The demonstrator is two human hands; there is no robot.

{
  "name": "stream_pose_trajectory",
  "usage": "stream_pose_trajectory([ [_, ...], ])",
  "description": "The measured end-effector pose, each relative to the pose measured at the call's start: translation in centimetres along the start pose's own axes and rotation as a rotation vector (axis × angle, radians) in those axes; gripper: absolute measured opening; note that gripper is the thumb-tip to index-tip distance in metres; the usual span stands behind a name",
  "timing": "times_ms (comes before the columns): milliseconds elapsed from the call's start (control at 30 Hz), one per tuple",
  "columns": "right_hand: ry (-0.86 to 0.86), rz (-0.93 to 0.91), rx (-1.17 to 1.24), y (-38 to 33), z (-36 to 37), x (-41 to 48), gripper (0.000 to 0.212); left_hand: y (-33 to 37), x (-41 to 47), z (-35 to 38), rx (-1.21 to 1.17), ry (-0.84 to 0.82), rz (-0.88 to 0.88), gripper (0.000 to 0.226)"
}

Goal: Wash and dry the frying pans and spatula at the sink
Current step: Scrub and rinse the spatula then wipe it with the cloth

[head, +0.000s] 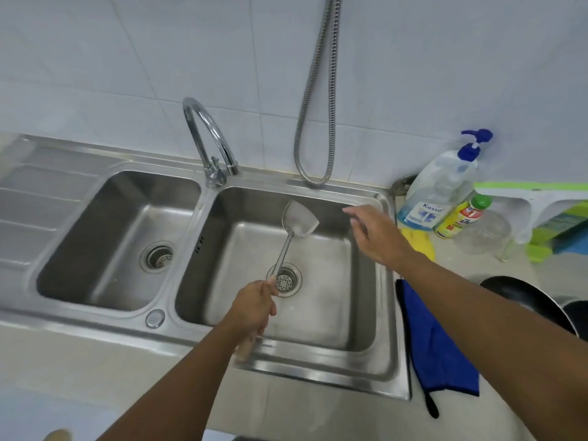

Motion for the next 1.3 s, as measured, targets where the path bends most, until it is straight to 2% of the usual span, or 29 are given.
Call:
stream_pose_trajectory([
  [100,-0.072,-0.125,0.042,-7.5,2.7,4.4,0.031,-0.4,0.6,-1.7,-0.009,-0.013,-0.013,0.044],
  [200,-0.201,-0.152,0.097,-13.5,6.6,8.9,0.039,-1.9,1.4,-3.8,-0.021,-0.029,-0.031,0.043],
  [300,-0.303,-0.177,0.043,-17.7,9.8,13.1,0.043,-3.7,2.4,-5.6,-0.001,-0.037,-0.059,0.039],
  [400,-0.415,-0.075,0.017,-18.9,12.5,17.0,0.055,-4.3,3.1,-6.6,0.008,-0.056,-0.050,0.042],
  [467,-0.480,-0.017,0.001,-18.6,14.4,19.0,0.055,-4.4,3.6,-6.9,0.018,-0.075,-0.049,0.043],
  [533,-0.498,-0.052,-0.044,-19.0,15.9,20.1,0.059,-4.5,4.2,-7.1,0.025,-0.097,-0.063,0.042],
  [567,-0.485,-0.136,-0.047,-20.0,16.1,20.2,0.058,-4.7,4.5,-7.1,0.021,-0.107,-0.070,0.041],
  [600,-0.443,-0.189,0.081,-20.5,15.8,20.7,0.058,-4.7,4.8,-7.2,0.015,-0.117,-0.074,0.040],
  [633,-0.464,-0.143,0.362,-19.8,16.8,22.1,0.062,-4.8,5.1,-7.2,0.011,-0.125,-0.078,0.039],
  [667,-0.524,-0.174,0.491,-19.7,18.2,22.3,0.068,-4.9,5.4,-7.2,0.006,-0.131,-0.082,0.038],
  [733,-0.551,-0.133,0.379,-19.8,20.1,21.7,0.068,-5.0,5.8,-7.2,-0.011,-0.136,-0.090,0.039],
  [833,-0.482,-0.137,0.109,-21.1,17.7,20.8,0.040,-5.0,6.4,-7.2,-0.013,-0.145,-0.083,0.041],
  [933,-0.354,-0.253,0.102,-21.8,15.9,20.3,0.046,-4.5,6.8,-7.2,0.005,-0.146,-0.083,0.040],
  [1033,-0.255,0.075,0.214,-17.4,15.8,18.8,0.045,-3.7,7.0,-7.4,-0.002,-0.139,-0.071,0.041],
  [1100,-0.108,0.174,0.312,-15.7,15.3,14.4,0.040,-3.0,7.3,-7.4,-0.017,-0.127,-0.061,0.042],
  [1133,-0.088,0.198,0.378,-14.8,16.0,11.7,0.040,-2.6,7.5,-7.5,-0.025,-0.120,-0.063,0.042],
  [1200,-0.255,0.222,0.461,-14.5,19.0,6.5,0.041,-2.0,7.9,-7.6,-0.044,-0.122,-0.084,0.039],
  [1300,-0.487,0.137,0.240,-13.8,22.8,2.7,0.052,-2.2,7.5,-7.6,-0.060,-0.171,-0.128,0.039],
])
Point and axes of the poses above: each hand's wrist, its own x-axis towards the middle knuckle, its own z-axis out of the palm, y = z × x, the point moved 8 cm from there along x, towards the middle knuckle, and after that the axes turned 5 degrees about z, right-handed, at the moved point
